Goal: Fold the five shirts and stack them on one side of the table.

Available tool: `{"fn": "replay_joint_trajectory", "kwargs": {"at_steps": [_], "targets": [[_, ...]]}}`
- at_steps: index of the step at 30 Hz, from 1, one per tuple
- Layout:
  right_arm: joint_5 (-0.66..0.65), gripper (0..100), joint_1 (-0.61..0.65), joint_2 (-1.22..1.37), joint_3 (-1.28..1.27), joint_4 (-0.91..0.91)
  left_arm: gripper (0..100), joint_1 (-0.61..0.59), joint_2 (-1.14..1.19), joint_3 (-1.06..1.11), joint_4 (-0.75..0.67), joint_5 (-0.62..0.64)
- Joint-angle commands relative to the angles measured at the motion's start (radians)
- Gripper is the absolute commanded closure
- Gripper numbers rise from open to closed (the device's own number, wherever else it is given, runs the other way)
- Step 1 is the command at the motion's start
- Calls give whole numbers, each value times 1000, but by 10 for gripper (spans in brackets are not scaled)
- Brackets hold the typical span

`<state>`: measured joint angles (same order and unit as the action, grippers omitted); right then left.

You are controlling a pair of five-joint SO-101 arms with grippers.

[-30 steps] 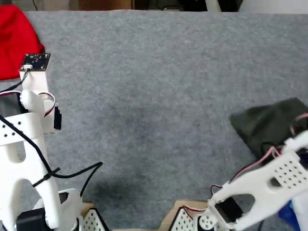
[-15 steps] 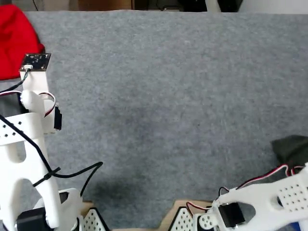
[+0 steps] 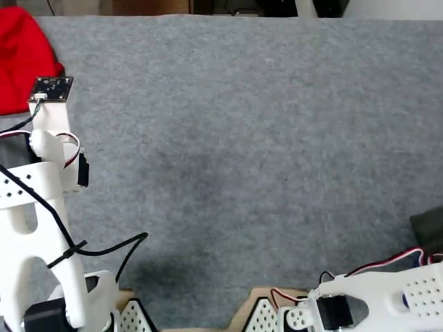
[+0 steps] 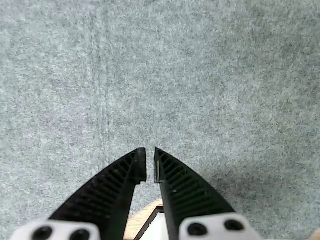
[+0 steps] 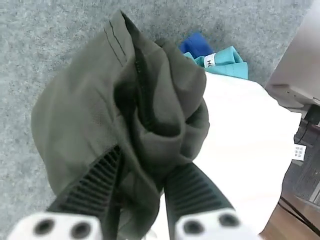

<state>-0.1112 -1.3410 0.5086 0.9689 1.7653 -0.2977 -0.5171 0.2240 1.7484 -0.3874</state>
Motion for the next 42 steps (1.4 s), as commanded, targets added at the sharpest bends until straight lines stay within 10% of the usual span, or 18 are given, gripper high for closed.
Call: {"fn": "replay_joint_trajectory", "kwargs": {"at_steps": [1, 14, 42], "targets": [[15, 994, 56, -88, 94, 0, 950, 3, -27, -3, 8, 0], [150, 994, 282, -94, 371, -32, 950, 3, -27, -3, 8, -3], [-89, 994, 13, -332, -31, 21, 950, 285, -21, -8, 3, 161]]}}
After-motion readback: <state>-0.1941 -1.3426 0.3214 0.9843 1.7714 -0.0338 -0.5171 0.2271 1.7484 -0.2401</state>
